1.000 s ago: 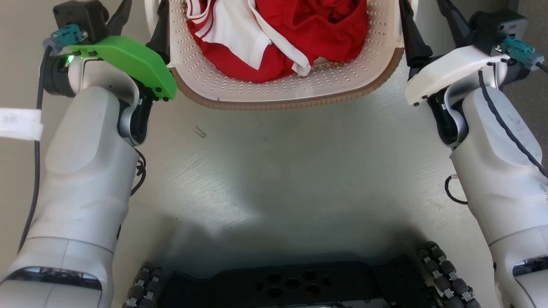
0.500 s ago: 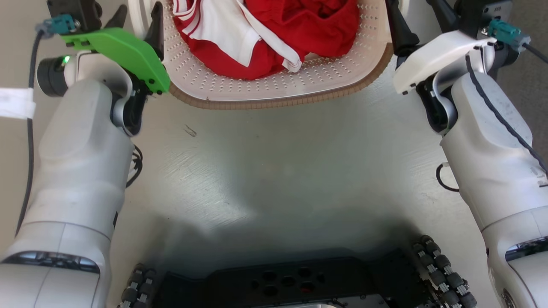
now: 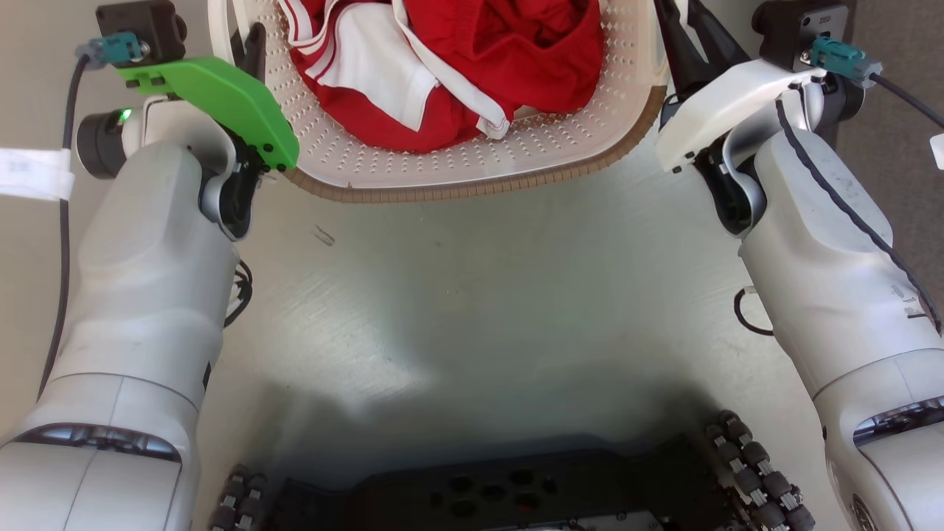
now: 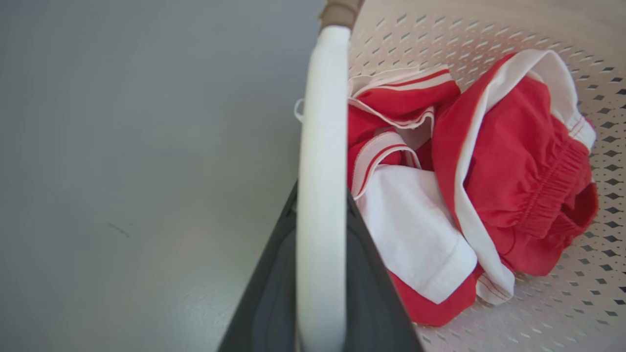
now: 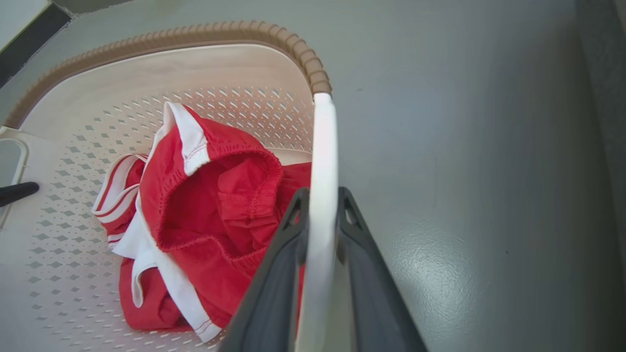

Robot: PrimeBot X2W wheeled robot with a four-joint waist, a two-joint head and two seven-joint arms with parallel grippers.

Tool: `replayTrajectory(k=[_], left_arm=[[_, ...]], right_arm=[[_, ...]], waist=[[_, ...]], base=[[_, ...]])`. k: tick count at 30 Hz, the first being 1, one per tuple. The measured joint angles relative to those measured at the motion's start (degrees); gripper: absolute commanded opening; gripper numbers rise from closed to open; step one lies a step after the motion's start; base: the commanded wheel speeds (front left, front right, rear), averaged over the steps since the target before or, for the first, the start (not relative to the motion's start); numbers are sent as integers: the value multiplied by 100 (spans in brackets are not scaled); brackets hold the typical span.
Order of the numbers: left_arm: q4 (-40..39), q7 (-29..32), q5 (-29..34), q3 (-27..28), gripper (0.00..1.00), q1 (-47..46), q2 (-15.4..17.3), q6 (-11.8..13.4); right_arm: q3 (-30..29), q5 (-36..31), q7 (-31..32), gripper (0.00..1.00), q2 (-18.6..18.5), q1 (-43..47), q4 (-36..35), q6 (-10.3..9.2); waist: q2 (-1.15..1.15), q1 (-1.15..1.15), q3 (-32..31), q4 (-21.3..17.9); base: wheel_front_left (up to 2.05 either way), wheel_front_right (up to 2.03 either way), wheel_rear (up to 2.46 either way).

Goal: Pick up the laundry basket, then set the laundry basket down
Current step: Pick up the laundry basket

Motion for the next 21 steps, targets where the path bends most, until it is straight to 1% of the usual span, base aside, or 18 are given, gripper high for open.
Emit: replayTrajectory(k=[8, 12, 21], left_arm=[[339, -164, -52, -30, 0, 92, -99, -5], [513, -163, -167, -44, 0, 263, -125, -11], [784, -89, -300, -115, 0, 531, -166, -55]], right_arm=[[3, 29, 1, 0, 32, 90, 333, 3], [33, 101, 1, 0, 94, 213, 586, 52], [88, 256, 5, 0, 193, 417, 1042, 69]], waist=[[0, 0, -406, 11], [0, 0, -679, 17], [0, 0, -1289, 11]], base=[[0, 0, 0], [0, 0, 0], [0, 0, 0]])
